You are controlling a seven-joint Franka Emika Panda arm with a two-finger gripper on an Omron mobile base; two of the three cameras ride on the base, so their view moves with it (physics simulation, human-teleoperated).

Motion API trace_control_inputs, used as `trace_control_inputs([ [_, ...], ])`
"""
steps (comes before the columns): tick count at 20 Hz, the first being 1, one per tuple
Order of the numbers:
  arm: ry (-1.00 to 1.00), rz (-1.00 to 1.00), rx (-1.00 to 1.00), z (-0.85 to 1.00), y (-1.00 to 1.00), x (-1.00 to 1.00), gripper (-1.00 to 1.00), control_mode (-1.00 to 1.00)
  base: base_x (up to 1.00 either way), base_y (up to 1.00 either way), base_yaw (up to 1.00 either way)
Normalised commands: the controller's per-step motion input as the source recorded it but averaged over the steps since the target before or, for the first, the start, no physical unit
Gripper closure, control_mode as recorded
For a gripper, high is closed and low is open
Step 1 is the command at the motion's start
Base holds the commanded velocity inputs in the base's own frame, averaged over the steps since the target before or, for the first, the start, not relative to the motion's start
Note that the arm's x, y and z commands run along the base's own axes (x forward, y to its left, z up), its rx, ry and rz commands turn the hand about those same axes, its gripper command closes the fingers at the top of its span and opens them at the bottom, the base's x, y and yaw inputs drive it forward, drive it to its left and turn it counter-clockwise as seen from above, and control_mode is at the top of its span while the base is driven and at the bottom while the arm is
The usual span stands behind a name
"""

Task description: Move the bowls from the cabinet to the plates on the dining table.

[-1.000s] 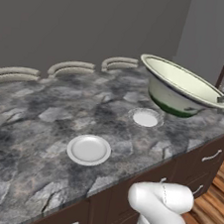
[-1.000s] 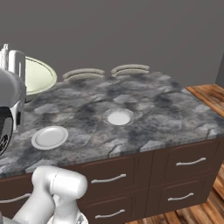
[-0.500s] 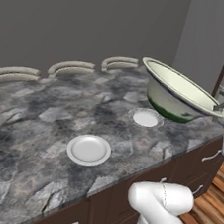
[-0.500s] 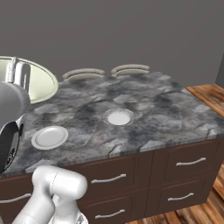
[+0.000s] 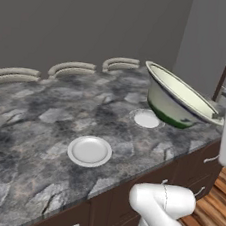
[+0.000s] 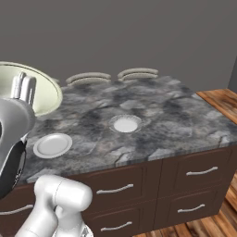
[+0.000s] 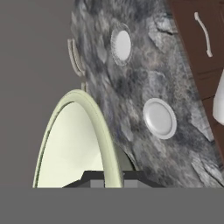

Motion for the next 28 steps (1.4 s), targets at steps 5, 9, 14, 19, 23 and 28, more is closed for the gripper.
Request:
trace_control_inputs([
  [5, -0.01, 0.00, 0.05, -0.16, 0.02, 0.00, 1.00, -1.00, 0.00, 0.00, 0.00],
  [9, -0.01, -0.01, 0.06, -0.16, 0.01, 0.00, 1.00, -1.00, 0.00, 0.00, 0.00],
  [14, -0.01, 0.00, 0.06, -0.16, 0.02, 0.00, 1.00, -1.00, 0.00, 0.00, 0.00],
  [19, -0.06, 0.00, 0.01, -0.16, 0.00, 0.02, 1.00, -1.00, 0.00, 0.00, 0.00],
  [23, 0.03, 0.00, -0.01, -0.08, 0.00, 0.02, 1.00, -1.00, 0.00, 0.00, 0.00],
  [28, 0.18, 0.04, -0.08, -0.17, 0.01, 0.01, 1.00, -1.00, 0.00, 0.00, 0.00],
])
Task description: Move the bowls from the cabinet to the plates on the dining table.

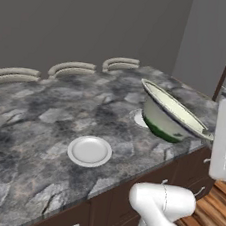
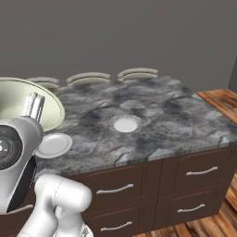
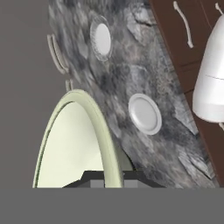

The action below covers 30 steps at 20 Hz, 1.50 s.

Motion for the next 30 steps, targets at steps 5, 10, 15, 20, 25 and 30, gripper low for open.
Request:
trace_control_inputs([
  [5, 0.13, 0.07, -0.11, -0.18, 0.01, 0.01, 1.00, -1.00, 0.00, 0.00, 0.00],
  [10, 0.03, 0.09, -0.13, -0.25, 0.10, 0.00, 1.00, -1.00, 0.00, 0.00, 0.00],
  [15, -0.05, 0.10, -0.12, -0.31, 0.14, 0.00, 1.00, -1.00, 0.00, 0.00, 0.00],
  [20, -0.10, 0.10, -0.11, -0.24, 0.08, 0.04, 1.00, -1.00, 0.00, 0.00, 0.00],
  [25, -0.01, 0.08, -0.13, -0.09, 0.00, 0.23, 1.00, -1.00, 0.00, 0.00, 0.00],
  [30, 0.02, 0.07, -0.12, -0.03, 0.04, 0.25, 1.00, -1.00, 0.00, 0.00, 0.00],
])
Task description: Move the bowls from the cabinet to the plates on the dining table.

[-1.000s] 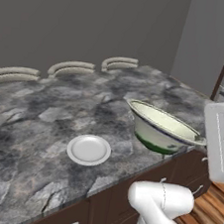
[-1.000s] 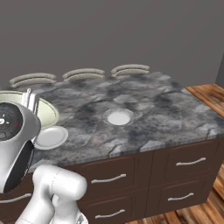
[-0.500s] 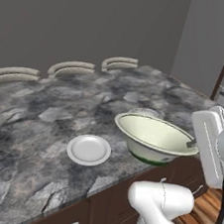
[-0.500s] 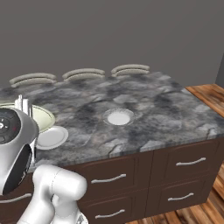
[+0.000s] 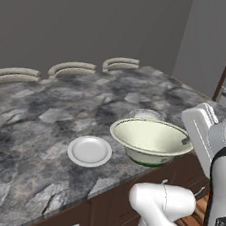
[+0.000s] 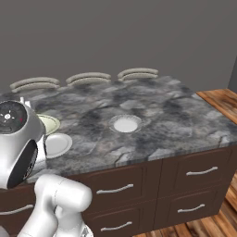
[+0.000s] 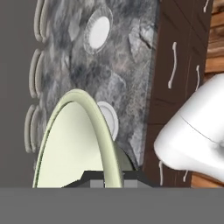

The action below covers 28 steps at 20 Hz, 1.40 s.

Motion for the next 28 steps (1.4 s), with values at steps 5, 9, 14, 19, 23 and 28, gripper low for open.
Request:
trace_control_inputs([
  [5, -0.06, 0.08, -0.07, -0.15, 0.17, 0.19, 1.00, -1.00, 0.00, 0.00, 0.00],
  [9, -0.09, 0.08, -0.03, -0.20, 0.14, 0.18, 1.00, -1.00, 0.00, 0.00, 0.00],
  [14, -0.10, 0.06, -0.01, -0.15, 0.11, 0.24, 1.00, -1.00, 0.00, 0.00, 0.00],
  [19, 0.00, 0.04, -0.02, -0.21, 0.16, 0.28, 1.00, -1.00, 0.00, 0.00, 0.00],
  [23, -0.01, 0.04, -0.03, -0.24, 0.18, 0.22, 1.00, -1.00, 0.00, 0.00, 0.00],
  [28, -0.10, 0.06, -0.02, -0.38, 0.05, 0.03, 1.00, -1.00, 0.00, 0.00, 0.00],
])
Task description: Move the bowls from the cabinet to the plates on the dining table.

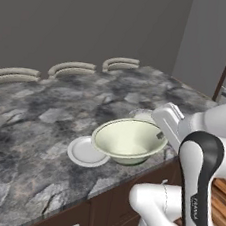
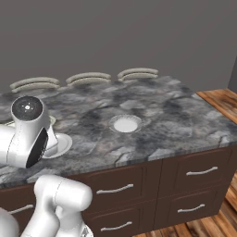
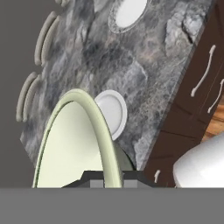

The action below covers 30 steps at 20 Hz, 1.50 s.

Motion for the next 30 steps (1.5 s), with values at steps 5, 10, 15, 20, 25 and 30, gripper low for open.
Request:
trace_control_inputs([
  [5, -0.13, 0.05, 0.01, -0.41, 0.05, 0.04, 1.00, -1.00, 0.00, 0.00, 0.00],
  [10, -0.14, 0.02, 0.03, -0.42, 0.13, 0.15, 1.00, -1.00, 0.00, 0.00, 0.00],
  [15, -0.10, 0.00, 0.06, -0.43, 0.21, 0.24, 1.00, -1.00, 0.00, 0.00, 0.00],
  [20, -0.03, 0.01, 0.04, -0.50, 0.24, 0.21, 1.00, -1.00, 0.00, 0.00, 0.00],
  [25, -0.06, 0.02, 0.01, -0.46, 0.13, 0.18, 1.00, -1.00, 0.00, 0.00, 0.00],
  [30, -0.15, 0.03, 0.07, -0.30, 0.07, 0.17, 1.00, -1.00, 0.00, 0.00, 0.00],
])
